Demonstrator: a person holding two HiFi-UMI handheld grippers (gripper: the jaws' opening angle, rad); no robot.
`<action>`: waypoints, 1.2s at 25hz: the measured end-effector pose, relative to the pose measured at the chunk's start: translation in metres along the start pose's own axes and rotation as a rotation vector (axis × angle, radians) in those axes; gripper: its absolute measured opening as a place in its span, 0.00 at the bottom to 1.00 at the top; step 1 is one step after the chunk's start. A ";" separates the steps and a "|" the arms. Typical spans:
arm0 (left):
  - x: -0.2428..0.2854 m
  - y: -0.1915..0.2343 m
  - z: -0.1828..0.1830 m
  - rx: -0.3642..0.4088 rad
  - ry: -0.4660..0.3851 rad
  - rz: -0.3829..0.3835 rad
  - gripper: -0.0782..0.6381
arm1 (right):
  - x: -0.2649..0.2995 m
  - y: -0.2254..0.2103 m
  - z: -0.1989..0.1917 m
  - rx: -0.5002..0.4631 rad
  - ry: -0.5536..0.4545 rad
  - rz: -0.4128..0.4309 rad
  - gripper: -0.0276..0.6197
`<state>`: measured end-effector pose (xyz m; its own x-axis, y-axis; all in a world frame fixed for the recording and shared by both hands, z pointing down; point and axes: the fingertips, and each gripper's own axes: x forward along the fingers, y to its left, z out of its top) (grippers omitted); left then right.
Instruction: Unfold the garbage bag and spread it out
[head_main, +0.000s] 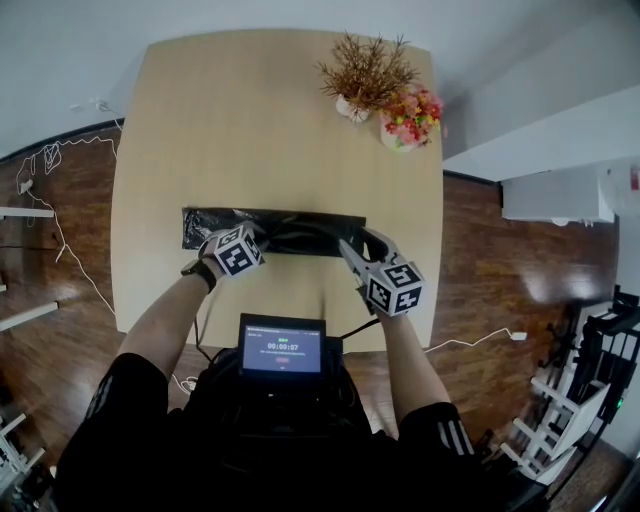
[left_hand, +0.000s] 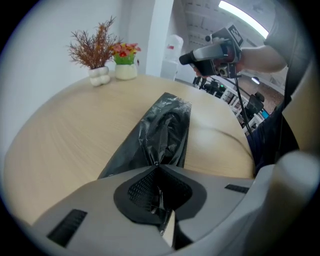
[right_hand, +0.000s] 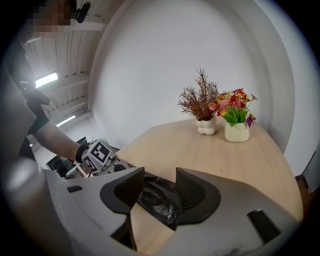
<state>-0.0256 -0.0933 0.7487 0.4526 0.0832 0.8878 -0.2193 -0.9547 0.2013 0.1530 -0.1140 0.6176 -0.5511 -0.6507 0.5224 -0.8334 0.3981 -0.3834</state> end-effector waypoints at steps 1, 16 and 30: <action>-0.003 0.000 0.002 -0.016 -0.010 -0.004 0.11 | 0.000 0.000 -0.002 -0.018 0.009 0.000 0.38; -0.057 0.020 0.034 -0.342 -0.235 -0.101 0.11 | 0.029 0.043 -0.076 -0.554 0.310 0.137 0.38; -0.071 0.029 0.038 -0.501 -0.317 -0.142 0.11 | 0.042 0.027 -0.143 -0.889 0.547 0.058 0.20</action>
<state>-0.0315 -0.1383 0.6757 0.7256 0.0368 0.6871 -0.4832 -0.6836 0.5470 0.1012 -0.0380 0.7383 -0.3498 -0.3218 0.8798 -0.4132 0.8959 0.1633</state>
